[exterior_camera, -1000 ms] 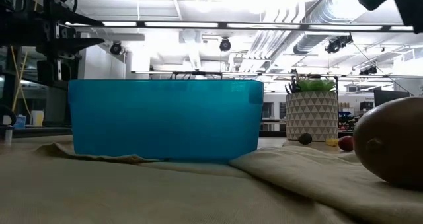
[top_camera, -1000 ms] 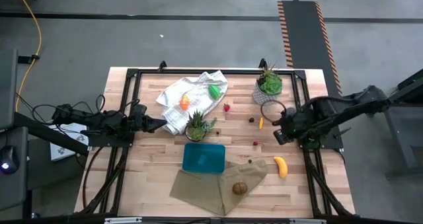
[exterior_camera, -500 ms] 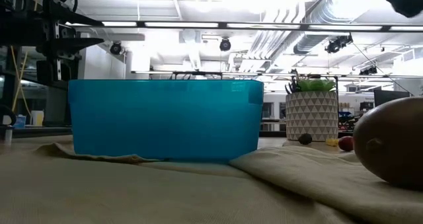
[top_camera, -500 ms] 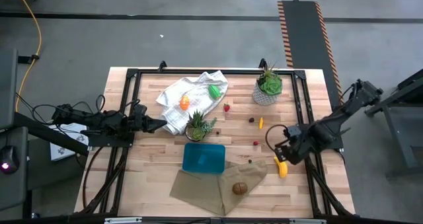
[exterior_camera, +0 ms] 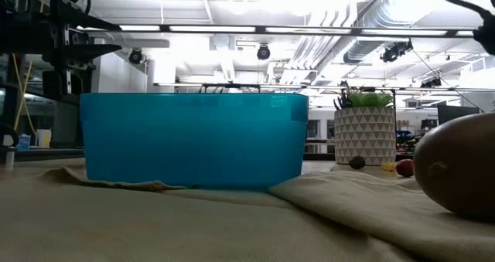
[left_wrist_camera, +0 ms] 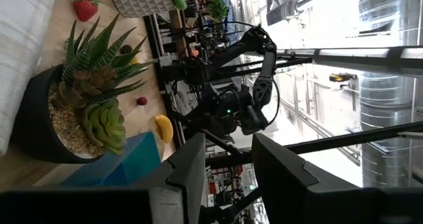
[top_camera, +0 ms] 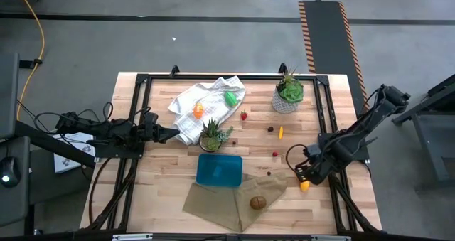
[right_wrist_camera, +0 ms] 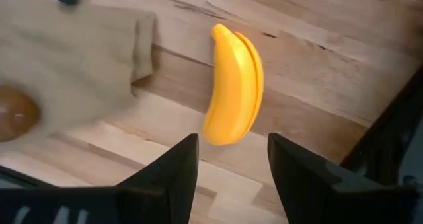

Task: Pick and placing Produce into tupperware
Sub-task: Put the banana into the blue bin

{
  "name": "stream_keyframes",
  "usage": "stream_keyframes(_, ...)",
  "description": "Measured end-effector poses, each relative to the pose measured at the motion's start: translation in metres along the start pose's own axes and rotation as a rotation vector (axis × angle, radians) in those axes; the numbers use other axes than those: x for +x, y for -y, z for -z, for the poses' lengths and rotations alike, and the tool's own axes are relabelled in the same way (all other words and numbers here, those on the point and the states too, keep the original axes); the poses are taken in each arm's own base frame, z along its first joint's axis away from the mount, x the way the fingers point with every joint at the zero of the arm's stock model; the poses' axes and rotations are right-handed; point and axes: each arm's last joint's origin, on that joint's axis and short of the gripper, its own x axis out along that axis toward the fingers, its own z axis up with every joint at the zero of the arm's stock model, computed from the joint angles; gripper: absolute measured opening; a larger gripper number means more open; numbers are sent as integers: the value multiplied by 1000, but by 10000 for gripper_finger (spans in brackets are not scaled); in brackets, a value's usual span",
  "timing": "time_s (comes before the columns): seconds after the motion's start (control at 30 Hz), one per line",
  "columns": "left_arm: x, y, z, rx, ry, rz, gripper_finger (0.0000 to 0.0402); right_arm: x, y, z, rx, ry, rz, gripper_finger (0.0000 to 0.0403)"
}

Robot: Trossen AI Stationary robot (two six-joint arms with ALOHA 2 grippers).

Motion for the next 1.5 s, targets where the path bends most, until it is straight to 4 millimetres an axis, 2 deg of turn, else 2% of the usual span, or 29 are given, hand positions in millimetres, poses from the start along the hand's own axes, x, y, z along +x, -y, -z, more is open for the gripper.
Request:
stream_keyframes(0.2,0,0,0,22,0,0,115,9,3,-3,-11,8,53,173)
stream_keyframes(0.5,0,0,0,45,0,0,115,24,-10,-9,-25,17,67,173)
stream_keyframes(0.83,0,0,0,57,0,0,115,26,-14,-9,-73,2,49,174)
stream_keyframes(1.03,0,0,0,56,0,0,115,26,-16,-10,-60,-4,28,201)
stream_keyframes(1.2,0,0,0,59,0,0,115,30,-13,-11,-30,-1,104,231)
stream_keyframes(1.5,0,0,0,60,-6,1,115,46,-19,-10,-35,3,142,239)
